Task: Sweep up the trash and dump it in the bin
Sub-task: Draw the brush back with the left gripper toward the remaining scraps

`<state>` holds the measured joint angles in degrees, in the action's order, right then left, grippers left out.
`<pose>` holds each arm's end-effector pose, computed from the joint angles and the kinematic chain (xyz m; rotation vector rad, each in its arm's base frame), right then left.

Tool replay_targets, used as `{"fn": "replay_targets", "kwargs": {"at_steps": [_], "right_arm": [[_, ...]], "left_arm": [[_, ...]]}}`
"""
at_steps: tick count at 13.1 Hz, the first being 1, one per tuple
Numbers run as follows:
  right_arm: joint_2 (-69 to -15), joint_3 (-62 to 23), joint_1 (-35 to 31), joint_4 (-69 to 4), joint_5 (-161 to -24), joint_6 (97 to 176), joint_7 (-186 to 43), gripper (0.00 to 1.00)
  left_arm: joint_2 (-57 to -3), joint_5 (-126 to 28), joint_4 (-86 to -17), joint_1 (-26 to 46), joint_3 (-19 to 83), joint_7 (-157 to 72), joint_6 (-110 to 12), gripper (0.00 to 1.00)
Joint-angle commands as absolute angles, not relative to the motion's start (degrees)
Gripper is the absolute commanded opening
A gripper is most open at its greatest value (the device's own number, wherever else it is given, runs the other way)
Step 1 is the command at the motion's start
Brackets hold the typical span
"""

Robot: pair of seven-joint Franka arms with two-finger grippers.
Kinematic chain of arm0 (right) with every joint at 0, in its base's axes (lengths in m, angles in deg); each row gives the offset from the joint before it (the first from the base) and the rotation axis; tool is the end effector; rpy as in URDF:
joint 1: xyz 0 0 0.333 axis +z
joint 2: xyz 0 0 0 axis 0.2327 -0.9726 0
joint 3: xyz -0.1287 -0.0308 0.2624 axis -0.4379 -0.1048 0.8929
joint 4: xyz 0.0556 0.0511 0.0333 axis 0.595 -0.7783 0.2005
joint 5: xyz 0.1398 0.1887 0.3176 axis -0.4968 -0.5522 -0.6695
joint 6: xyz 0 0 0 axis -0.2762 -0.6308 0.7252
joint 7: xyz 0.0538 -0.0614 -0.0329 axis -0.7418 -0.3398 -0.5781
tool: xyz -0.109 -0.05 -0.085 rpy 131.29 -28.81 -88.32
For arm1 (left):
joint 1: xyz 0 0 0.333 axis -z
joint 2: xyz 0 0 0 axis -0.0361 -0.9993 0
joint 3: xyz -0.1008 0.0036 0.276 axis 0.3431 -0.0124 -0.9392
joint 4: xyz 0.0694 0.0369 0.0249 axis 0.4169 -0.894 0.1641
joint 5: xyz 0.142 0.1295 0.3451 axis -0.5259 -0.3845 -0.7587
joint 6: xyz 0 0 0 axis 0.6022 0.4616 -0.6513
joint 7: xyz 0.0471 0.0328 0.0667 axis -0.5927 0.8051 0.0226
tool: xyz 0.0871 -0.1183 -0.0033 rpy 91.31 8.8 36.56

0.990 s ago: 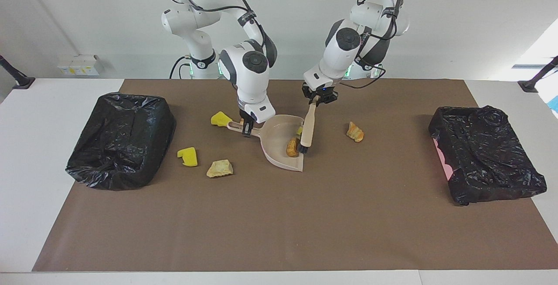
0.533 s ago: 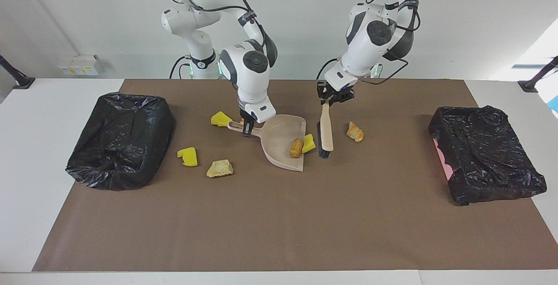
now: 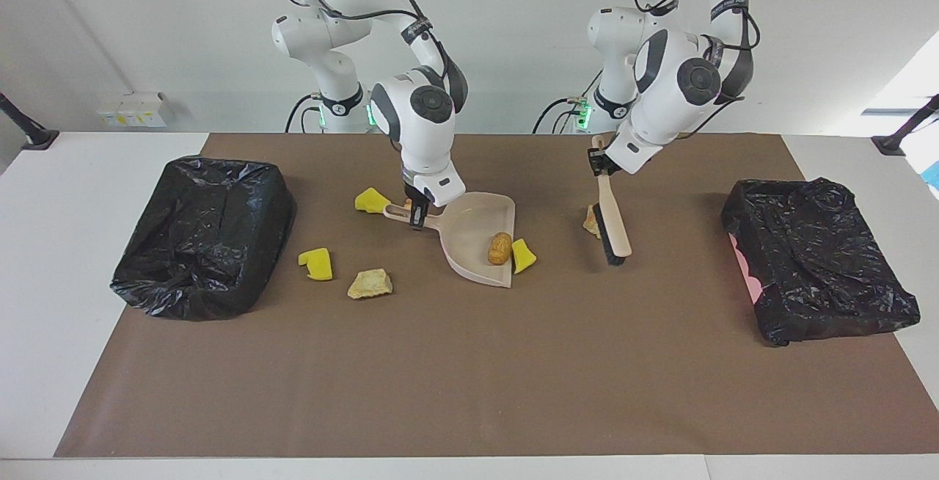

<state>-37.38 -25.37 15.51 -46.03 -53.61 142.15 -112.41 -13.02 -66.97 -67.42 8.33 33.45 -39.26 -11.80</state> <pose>0.4954 0.2739 0.2812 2.2641 2.0283 -0.1614 0.4467 -0.1394 0.3614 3.0773 0.1673 -0.4904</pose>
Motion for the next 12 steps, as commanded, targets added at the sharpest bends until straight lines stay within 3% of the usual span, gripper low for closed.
{"fn": "replay_targets", "kwargs": {"at_steps": [1,5,8,12], "right_arm": [[-38.4,-24.9,16.6,-46.7,-52.7,142.4,-113.0,0.0],[-38.4,-24.9,16.6,-46.7,-52.7,142.4,-112.9,0.0],[-38.4,-24.9,16.6,-46.7,-52.7,142.5,-112.9,0.0],[-38.4,-24.9,16.6,-46.6,-52.7,142.4,-112.9,0.0]], "left_arm": [[-11.0,-69.5,-68.8,3.3,34.3,-33.0,-10.9,0.0],[-9.4,-69.5,-75.7,4.0,34.7,-32.8,-15.0,0.0],[-9.4,-69.1,-80.3,9.7,34.7,-30.1,-22.2,0.0],[-11.5,-67.3,-81.0,16.4,34.7,-29.5,-29.6,0.0]]}}
